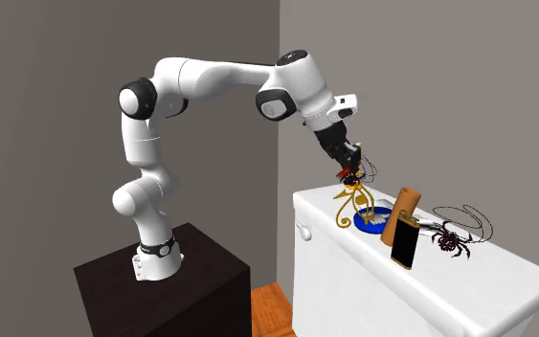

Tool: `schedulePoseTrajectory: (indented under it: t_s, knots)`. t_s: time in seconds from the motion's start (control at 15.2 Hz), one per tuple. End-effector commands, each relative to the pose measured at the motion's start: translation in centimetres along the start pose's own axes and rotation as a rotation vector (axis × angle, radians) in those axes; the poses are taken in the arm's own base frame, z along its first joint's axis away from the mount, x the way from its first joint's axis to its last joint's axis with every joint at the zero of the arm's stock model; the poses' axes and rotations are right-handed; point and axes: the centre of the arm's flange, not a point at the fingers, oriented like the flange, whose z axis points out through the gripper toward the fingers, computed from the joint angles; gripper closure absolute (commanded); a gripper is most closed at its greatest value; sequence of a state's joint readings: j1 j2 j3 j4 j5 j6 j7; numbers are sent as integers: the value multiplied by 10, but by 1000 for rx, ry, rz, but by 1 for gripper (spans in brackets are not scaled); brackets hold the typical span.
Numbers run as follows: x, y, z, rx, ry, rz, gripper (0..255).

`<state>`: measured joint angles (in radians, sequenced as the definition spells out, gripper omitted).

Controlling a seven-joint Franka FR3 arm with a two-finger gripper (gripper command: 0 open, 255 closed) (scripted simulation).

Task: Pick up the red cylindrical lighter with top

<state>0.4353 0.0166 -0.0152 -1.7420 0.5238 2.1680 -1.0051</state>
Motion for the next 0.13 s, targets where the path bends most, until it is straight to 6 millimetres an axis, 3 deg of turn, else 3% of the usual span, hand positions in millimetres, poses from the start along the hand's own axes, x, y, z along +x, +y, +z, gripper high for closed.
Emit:
schedulePoseTrajectory:
  t_s: [0.0, 0.07]
  knots:
    - [4, 0, -6, 0, 0, 0, 255]
    - [4, 0, -6, 0, 0, 0, 255]
